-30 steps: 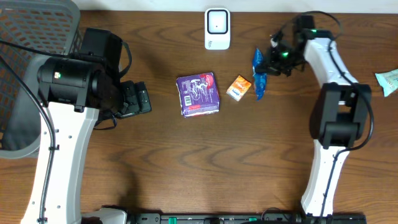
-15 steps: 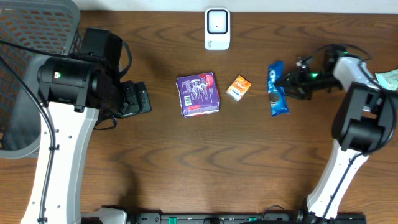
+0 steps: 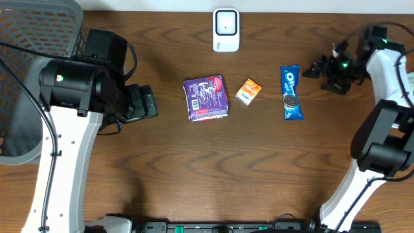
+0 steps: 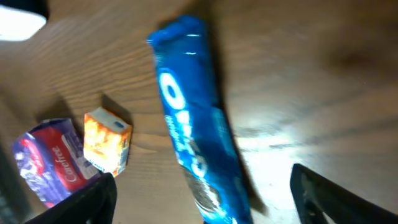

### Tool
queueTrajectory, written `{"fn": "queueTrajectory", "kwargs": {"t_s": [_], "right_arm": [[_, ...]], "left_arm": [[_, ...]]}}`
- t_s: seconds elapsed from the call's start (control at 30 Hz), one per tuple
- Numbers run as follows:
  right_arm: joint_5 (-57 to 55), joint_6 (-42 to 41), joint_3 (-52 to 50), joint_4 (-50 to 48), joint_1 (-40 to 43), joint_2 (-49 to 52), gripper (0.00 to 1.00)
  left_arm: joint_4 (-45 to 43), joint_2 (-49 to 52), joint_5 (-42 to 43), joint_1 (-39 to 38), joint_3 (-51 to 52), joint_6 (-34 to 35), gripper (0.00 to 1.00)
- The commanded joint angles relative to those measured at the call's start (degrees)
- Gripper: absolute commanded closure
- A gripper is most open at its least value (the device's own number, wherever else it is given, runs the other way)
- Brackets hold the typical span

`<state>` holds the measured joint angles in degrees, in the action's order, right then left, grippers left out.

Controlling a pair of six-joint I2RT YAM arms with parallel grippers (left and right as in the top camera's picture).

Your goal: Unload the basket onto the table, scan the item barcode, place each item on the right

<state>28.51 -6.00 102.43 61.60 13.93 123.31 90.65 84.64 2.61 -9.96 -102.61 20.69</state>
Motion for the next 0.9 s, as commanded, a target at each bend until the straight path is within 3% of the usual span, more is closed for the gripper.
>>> {"fn": "queueTrajectory", "kwargs": {"t_s": [0.0,0.23,0.3,0.43,0.53,0.67,0.87], "right_arm": [[-6.25,-0.66,-0.66,-1.7,-4.09,0.15,0.12],[-9.75,-3.87,-4.44,-6.27,-7.89,1.55,0.11],[-9.77,-3.82,-6.71,-8.22,-8.72,1.64,0.15],[-9.81,-3.85,-11.13,-12.09,-9.73,1.64,0.37],[-10.23,-5.14,-14.78,-15.08,-10.19,1.64,0.41],[-10.08,-5.16,-17.59,-17.38,-10.23,1.64,0.75],[-1.2,-5.11,-14.88,-17.27,-10.8,1.6,0.99]], "left_arm": [[0.15,0.33,-0.74,0.13,0.0,-0.74,0.02],[0.15,0.33,-0.74,0.13,0.0,-0.74,0.02],[0.15,0.33,-0.74,0.13,0.0,-0.74,0.02],[0.15,0.33,-0.74,0.13,0.0,-0.74,0.02],[0.15,0.33,-0.74,0.13,0.0,-0.74,0.02],[0.17,0.33,-0.74,0.13,0.0,-0.72,0.02],[0.15,0.33,-0.74,0.13,0.0,-0.74,0.02]]}}
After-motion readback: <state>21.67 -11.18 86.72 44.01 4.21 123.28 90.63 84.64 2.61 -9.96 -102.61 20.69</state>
